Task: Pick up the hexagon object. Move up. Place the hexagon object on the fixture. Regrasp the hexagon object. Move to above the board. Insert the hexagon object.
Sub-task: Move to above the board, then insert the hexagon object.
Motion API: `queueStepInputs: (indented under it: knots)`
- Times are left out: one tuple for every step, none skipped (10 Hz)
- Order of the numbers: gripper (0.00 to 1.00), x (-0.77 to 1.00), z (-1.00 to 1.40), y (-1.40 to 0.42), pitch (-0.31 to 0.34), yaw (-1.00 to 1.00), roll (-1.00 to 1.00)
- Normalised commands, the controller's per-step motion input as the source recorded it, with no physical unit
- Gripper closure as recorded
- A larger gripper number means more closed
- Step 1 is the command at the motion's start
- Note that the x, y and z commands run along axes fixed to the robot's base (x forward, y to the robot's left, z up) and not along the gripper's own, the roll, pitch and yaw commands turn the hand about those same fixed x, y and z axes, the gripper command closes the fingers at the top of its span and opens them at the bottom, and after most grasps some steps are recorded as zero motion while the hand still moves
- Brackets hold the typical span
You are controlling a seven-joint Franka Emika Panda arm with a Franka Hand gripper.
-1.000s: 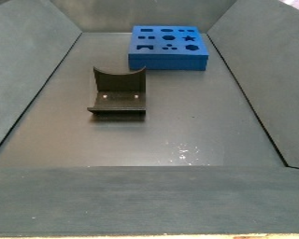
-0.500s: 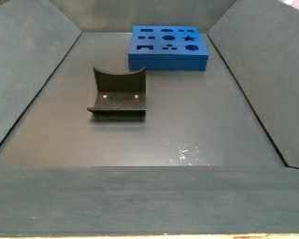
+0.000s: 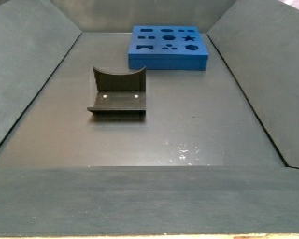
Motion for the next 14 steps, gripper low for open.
queueStepInputs:
  knots:
    - [1.00,-0.34,-0.10,-1.00,0.055,-0.12,-1.00]
    - [1.00,-0.32,-0.09,-0.90,0.052,-0.12,-1.00]
    - [1.00,-0.20,-0.05,-0.48,0.048,-0.10,-1.00]
    - [1.00,-0.14,-0.03,-0.26,0.034,-0.08,-0.85]
    - [1.00,-0.09,-0.02,-0.11,0.003,-0.04,-0.57]
    - [1.00,-0.08,-0.01,-0.08,-0.014,-0.03,-0.44]
    - [1.00,-0.06,0.00,-0.04,-0.023,-0.02,-0.26]
    - [1.00,0.00,0.00,0.00,0.000,0.00,-0.01]
    - [1.00,0.03,-0.18,0.00,0.000,0.00,-0.33]
    - [1.00,-0.82,-0.75,0.33,-0.114,-0.48,-0.07]
    - [1.00,-0.54,-1.00,0.50,0.066,-0.51,-0.15]
    - [1.00,-0.55,-1.00,0.50,0.063,-0.51,-0.16]
    - [1.00,-0.61,-1.00,0.52,0.043,-0.47,-0.18]
    - [1.00,-0.31,-0.71,0.09,0.000,-0.33,-0.30]
